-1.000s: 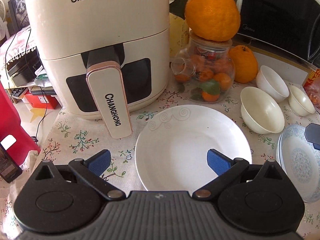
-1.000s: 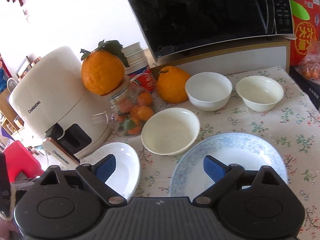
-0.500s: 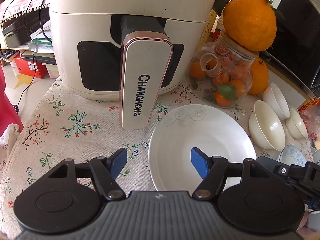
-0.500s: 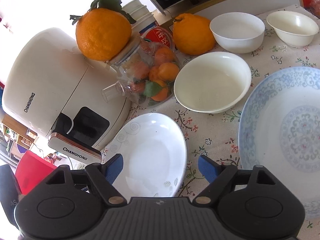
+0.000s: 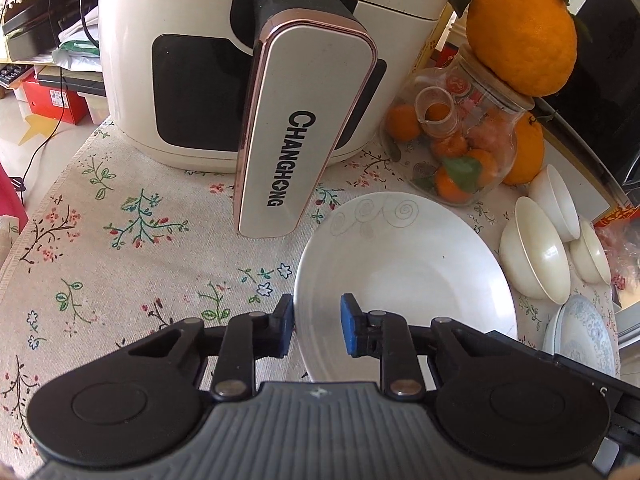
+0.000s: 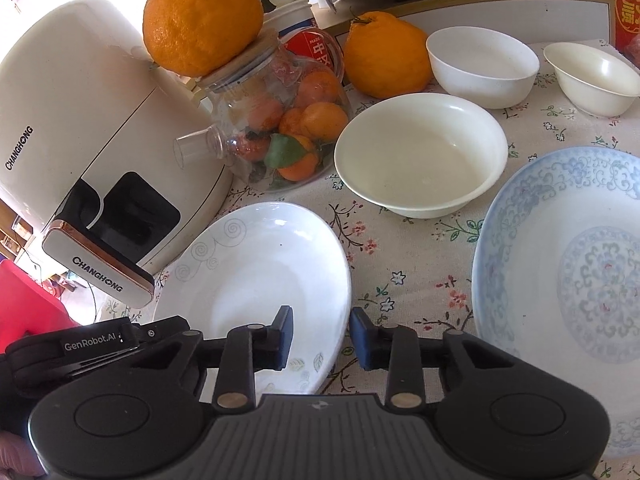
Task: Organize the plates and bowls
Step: 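Lift the white plate with both tools and carry it over the blue plate stack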
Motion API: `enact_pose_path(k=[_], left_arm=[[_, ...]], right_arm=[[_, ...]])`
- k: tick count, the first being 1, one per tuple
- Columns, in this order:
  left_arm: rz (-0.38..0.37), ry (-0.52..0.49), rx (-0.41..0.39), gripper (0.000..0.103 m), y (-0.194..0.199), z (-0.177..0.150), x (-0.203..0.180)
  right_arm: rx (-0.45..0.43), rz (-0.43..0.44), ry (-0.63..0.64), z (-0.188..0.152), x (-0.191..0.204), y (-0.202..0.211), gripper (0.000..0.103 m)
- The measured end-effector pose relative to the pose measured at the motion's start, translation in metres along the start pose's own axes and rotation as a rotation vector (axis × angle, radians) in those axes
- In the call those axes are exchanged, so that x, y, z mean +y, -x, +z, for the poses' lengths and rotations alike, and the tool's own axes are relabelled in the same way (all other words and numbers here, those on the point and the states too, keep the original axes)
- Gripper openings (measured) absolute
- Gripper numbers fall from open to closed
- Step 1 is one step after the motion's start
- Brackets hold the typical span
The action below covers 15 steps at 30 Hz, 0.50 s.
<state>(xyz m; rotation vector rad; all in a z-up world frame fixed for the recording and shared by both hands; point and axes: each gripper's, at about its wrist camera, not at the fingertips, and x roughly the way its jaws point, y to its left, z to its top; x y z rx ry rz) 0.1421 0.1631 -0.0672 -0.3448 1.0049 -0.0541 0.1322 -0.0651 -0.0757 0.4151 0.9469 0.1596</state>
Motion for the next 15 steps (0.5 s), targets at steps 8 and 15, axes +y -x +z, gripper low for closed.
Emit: enact_pose_path(k=[8, 15], left_arm=[[0.015, -0.008, 0.001, 0.016, -0.0032, -0.0002, -0.0009], [0.004, -0.014, -0.019, 0.016, 0.0055, 0.0005, -0.0005]], right_arm=[[0.004, -0.013, -0.008, -0.0015, -0.0032, -0.0052, 0.014], [-0.013, 0.001, -0.011, 0.0001, -0.0018, 0.0005, 0.013]])
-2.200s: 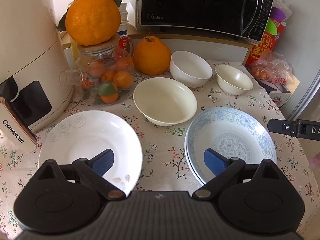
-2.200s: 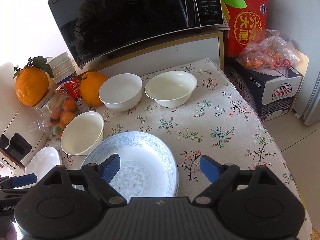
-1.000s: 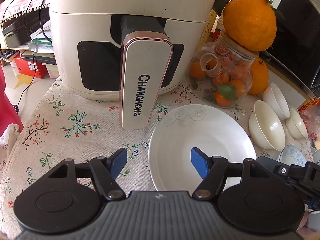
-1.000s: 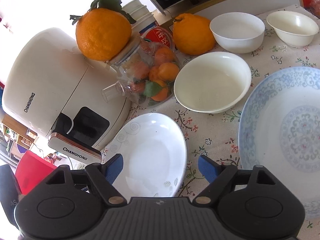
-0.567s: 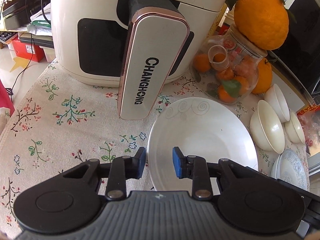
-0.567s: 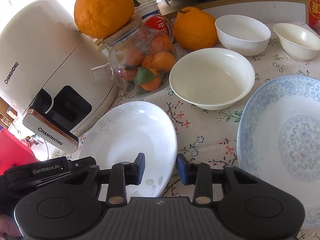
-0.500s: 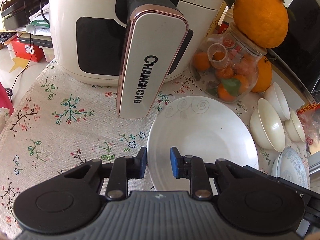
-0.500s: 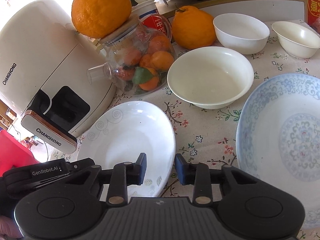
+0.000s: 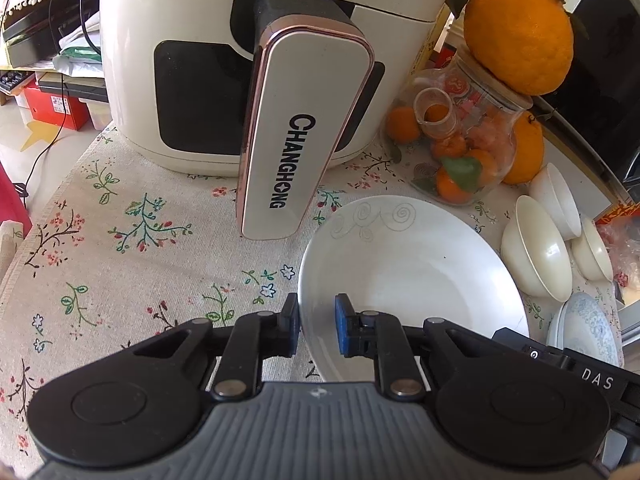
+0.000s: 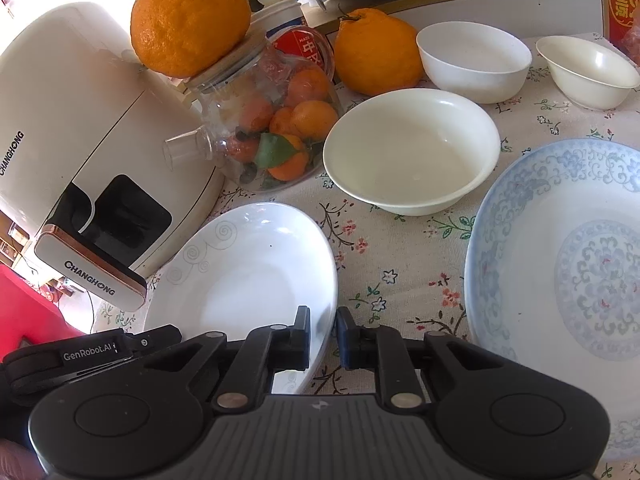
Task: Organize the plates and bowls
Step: 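Lift the white plate with both tools and carry it over the blue plate stack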
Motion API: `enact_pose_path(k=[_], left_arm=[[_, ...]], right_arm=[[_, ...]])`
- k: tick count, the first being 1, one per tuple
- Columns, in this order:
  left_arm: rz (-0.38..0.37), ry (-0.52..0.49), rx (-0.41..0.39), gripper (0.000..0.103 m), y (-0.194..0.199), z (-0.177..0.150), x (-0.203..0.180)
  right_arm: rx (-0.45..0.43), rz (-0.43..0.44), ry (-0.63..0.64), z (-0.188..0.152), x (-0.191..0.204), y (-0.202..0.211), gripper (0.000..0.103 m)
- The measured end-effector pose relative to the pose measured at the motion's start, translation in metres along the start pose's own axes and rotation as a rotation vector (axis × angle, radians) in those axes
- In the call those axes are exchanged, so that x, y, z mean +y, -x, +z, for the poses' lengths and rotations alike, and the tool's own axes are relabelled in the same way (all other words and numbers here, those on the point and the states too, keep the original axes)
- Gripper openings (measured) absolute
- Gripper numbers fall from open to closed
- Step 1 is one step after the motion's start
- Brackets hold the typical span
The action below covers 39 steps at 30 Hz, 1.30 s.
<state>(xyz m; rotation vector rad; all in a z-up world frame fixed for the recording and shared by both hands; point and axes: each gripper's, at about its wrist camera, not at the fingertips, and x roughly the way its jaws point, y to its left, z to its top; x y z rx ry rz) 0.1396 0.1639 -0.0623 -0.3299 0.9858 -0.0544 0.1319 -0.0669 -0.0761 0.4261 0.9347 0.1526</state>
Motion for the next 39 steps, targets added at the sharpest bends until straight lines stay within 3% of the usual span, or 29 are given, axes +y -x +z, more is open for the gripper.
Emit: enact_pose_path(k=[20, 29, 39], left_arm=[[-0.128, -0.059, -0.115, 0.015, 0.043, 0.006, -0.026], [-0.216, -0.121, -0.142, 0.013, 0.063, -0.003, -0.063], [-0.271, -0.218, -0.099, 0.013, 0.05, -0.023, -0.124]], right_arm=[[-0.097, 0.072, -0.028, 0.019, -0.013, 0.051, 0.013], [-0.131, 0.074, -0.038, 0.029, -0.043, 0.086, 0.014], [-0.151, -0.002, -0.044, 0.031, -0.095, 0.12, 0.013]])
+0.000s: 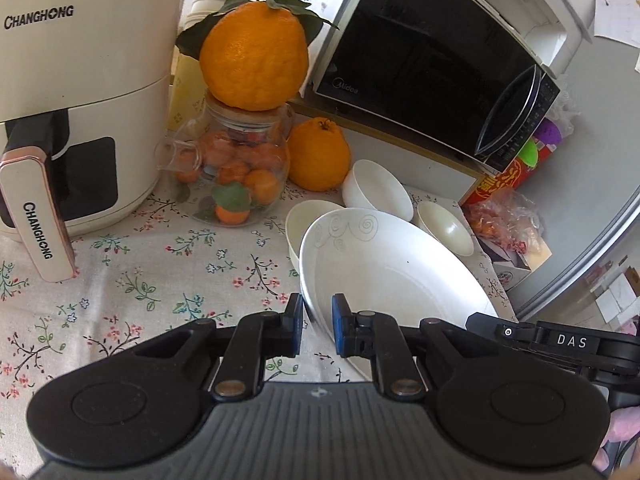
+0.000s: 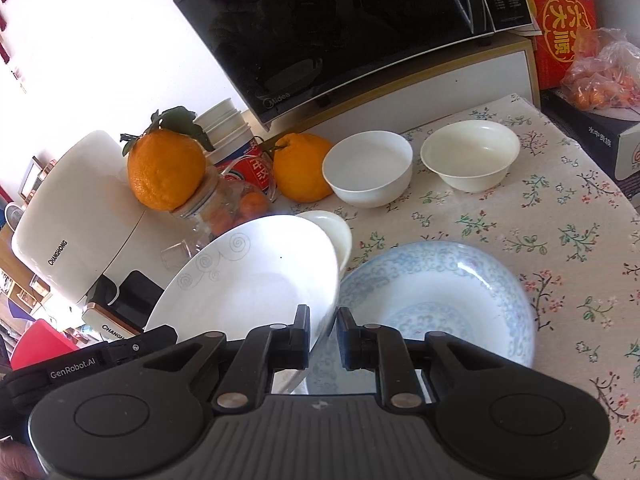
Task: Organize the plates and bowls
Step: 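Lift the white plate with both tools and carry it over the blue plate stack, then lower the white plate onto the blue plates and open both tools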
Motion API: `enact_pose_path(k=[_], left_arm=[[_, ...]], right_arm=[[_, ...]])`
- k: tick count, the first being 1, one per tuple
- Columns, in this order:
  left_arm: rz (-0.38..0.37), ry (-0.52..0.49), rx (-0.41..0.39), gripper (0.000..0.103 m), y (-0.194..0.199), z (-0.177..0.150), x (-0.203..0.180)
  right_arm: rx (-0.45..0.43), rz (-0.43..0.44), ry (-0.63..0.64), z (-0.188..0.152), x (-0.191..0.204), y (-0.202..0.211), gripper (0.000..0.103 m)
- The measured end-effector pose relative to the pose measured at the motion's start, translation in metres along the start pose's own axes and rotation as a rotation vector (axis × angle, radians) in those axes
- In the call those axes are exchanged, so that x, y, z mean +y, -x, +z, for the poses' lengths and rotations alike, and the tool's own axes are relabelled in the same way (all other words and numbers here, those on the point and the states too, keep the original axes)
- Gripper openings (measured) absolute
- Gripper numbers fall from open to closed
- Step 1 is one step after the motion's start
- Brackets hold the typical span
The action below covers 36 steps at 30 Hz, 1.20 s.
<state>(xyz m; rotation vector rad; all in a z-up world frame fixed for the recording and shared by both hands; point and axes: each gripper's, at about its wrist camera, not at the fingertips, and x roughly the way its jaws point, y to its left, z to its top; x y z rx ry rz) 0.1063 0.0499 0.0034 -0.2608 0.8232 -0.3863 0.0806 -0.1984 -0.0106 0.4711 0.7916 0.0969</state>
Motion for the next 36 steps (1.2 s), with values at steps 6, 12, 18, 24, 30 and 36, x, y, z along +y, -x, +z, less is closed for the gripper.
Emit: enact_pose_path(k=[6, 12, 18, 24, 30, 36], left_arm=[[-0.008, -0.038, 0.04, 0.013, -0.018, -0.011, -0.024], [0.002, -0.085, 0.076, 0.013, -0.033, -0.022, -0.041], [0.014, -0.115, 0.103, 0.013, -0.041, -0.029, -0.05], [0.046, -0.168, 0.117, 0.013, -0.046, -0.036, -0.058], [0.071, -0.188, 0.127, 0.013, -0.051, -0.04, -0.061], [0.102, -0.226, 0.12, 0.013, -0.053, -0.043, -0.065]], right_arm=[[0.012, -0.061, 0.005, -0.001, -0.026, 0.012, 0.013], [0.045, -0.109, 0.006, -0.005, -0.046, 0.015, 0.013], [0.068, -0.136, 0.014, -0.007, -0.057, 0.017, 0.013], [0.092, -0.157, 0.006, -0.008, -0.063, 0.014, 0.013], [0.104, -0.175, 0.013, -0.01, -0.063, 0.01, 0.013], [0.11, -0.185, 0.029, -0.011, -0.061, 0.008, 0.013]])
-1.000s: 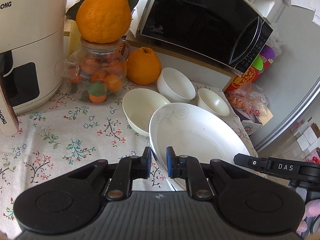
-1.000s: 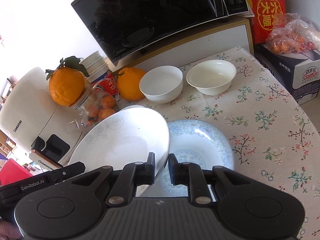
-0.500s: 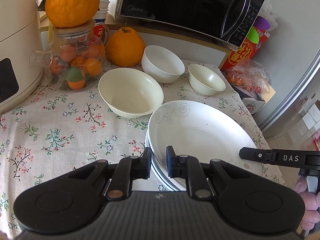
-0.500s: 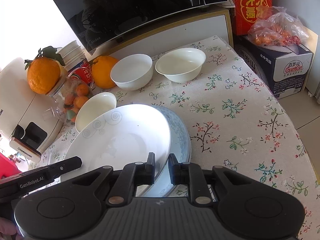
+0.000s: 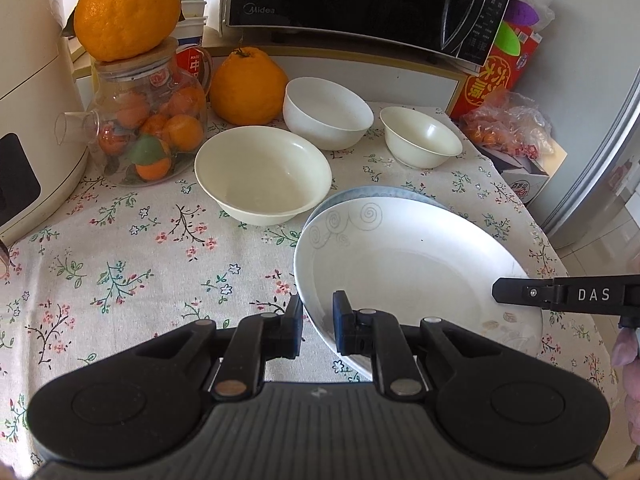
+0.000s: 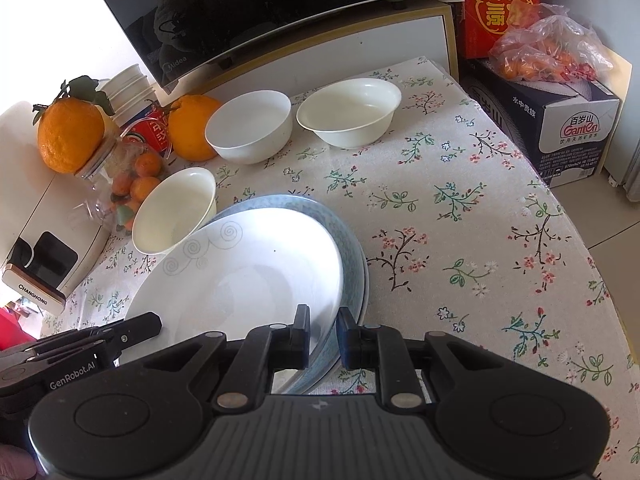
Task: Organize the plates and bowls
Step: 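Lower the white plate onto the blue plates and open both tools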
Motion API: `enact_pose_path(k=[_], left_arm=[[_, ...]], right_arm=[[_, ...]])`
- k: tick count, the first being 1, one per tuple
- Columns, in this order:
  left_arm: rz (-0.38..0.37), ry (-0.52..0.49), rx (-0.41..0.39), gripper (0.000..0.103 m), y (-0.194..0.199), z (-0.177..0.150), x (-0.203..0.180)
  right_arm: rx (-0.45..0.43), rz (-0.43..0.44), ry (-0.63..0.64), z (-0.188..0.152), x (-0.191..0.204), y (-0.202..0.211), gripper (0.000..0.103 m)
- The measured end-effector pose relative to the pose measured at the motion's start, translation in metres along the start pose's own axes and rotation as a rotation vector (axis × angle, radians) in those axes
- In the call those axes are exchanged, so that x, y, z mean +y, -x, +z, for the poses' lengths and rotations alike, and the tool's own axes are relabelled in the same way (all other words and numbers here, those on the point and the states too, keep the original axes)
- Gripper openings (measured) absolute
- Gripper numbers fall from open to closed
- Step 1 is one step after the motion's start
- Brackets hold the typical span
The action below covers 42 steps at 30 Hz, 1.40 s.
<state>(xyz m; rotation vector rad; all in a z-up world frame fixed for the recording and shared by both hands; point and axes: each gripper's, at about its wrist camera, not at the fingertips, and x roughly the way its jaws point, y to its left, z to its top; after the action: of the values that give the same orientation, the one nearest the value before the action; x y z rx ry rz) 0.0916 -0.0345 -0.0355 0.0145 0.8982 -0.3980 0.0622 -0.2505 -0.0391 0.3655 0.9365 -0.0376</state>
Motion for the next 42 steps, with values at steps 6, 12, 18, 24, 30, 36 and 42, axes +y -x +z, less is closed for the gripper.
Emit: enact_pose_path(k=[6, 12, 18, 24, 30, 36, 42], left_arm=[[0.021, -0.036, -0.007, 0.013, -0.002, -0.001, -0.004], [0.064, -0.106, -0.021, 0.014, -0.003, -0.003, -0.014], [0.11, -0.173, -0.033, 0.014, -0.005, -0.006, -0.023], [0.139, -0.219, -0.045, 0.014, -0.006, -0.008, -0.027], [0.156, -0.224, -0.05, 0.019, -0.005, -0.009, -0.027], [0.15, -0.182, -0.044, 0.029, -0.004, -0.006, -0.02], [0.129, -0.121, -0.041, 0.034, -0.002, -0.001, -0.01]], right_arm=[[-0.02, -0.037, 0.056, -0.001, 0.007, 0.0, 0.014], [-0.034, -0.081, 0.123, -0.002, 0.013, -0.002, 0.015], [-0.036, -0.136, 0.191, -0.004, 0.018, -0.004, 0.015], [-0.041, -0.175, 0.261, -0.007, 0.024, -0.007, 0.015], [-0.04, -0.18, 0.25, -0.006, 0.024, -0.008, 0.015], [-0.034, -0.168, 0.225, -0.004, 0.022, -0.009, 0.019], [-0.038, -0.148, 0.181, 0.001, 0.02, -0.007, 0.034]])
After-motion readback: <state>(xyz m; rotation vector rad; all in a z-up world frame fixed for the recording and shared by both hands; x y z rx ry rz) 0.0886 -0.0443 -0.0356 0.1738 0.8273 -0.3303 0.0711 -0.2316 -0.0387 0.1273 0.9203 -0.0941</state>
